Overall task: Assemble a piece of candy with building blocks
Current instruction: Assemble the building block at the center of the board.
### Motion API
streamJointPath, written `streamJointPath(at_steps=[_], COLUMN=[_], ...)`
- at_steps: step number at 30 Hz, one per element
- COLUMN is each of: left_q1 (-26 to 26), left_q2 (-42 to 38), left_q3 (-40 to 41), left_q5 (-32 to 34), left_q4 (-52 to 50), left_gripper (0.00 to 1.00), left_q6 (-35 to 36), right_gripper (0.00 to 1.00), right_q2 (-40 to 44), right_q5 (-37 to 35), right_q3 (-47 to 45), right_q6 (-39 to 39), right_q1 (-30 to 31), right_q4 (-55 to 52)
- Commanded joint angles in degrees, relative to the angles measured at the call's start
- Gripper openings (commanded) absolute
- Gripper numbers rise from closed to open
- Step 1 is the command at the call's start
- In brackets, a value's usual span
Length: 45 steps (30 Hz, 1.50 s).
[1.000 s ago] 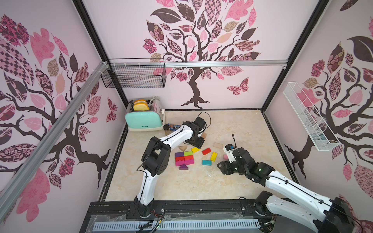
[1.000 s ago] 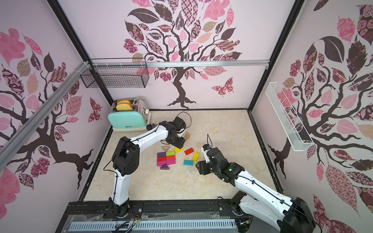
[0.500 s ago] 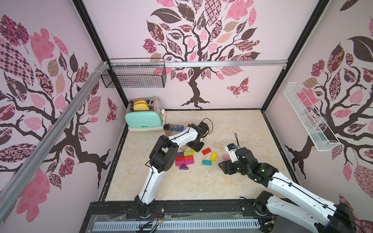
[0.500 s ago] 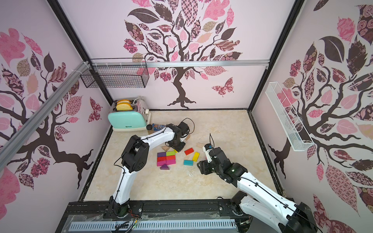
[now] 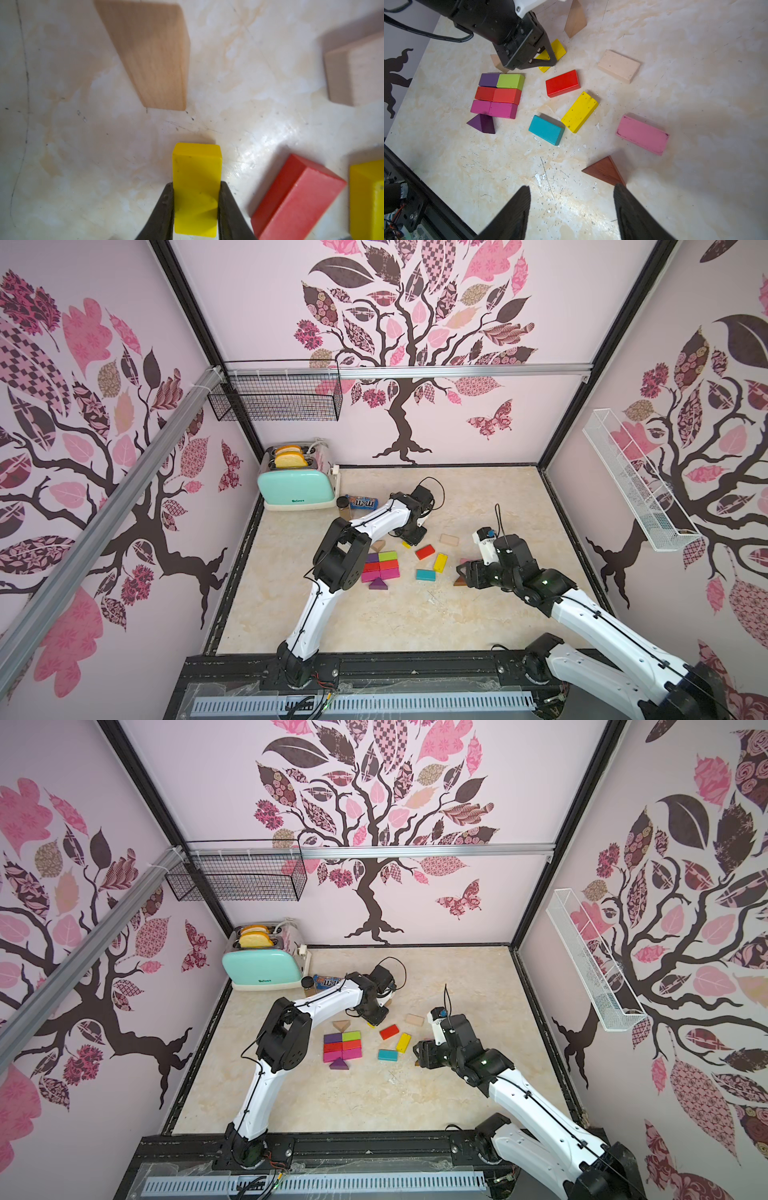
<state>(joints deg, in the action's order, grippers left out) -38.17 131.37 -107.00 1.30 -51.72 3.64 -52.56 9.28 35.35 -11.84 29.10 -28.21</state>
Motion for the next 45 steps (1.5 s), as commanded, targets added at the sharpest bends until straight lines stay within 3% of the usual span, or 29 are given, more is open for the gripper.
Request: streamJointPath(at_steps=[1, 14, 20, 28, 45], left_q1=[-0.47, -2.66, -2.7, -4.12, -5.33], left_q2=[0.11, 1.26, -2.91, -8.63, -5.14], left_q3=[2.41, 4.62, 12.6, 21.14, 15.4], left_q5=[-4.57, -5.72, -8.23, -11.82, -12.97], left_q4=[1.89, 7.01, 9.83, 13.15, 11.24], left_gripper=[0.04, 0.04, 0.0, 0.0, 0.04], left_q6=[3.54, 12.41, 15.97, 20.47, 21.98], right_gripper=[0.67, 0.67, 0.68, 0.67, 0.67], right_q2=[-1.14, 2.98, 3.88, 3.8, 3.45], right_q5=[2.12, 2.45, 5.18, 6.63, 5.57], right_q3=[3.29, 2.09, 2.11, 1.74, 0.4], right_q6=[1.44, 2.35, 2.83, 2.49, 2.13], right_q1=[-0.35, -2.84, -6.49, -7.04, -8.0], right_q4=[0.52, -0.79, -0.9, 0.31, 0.39])
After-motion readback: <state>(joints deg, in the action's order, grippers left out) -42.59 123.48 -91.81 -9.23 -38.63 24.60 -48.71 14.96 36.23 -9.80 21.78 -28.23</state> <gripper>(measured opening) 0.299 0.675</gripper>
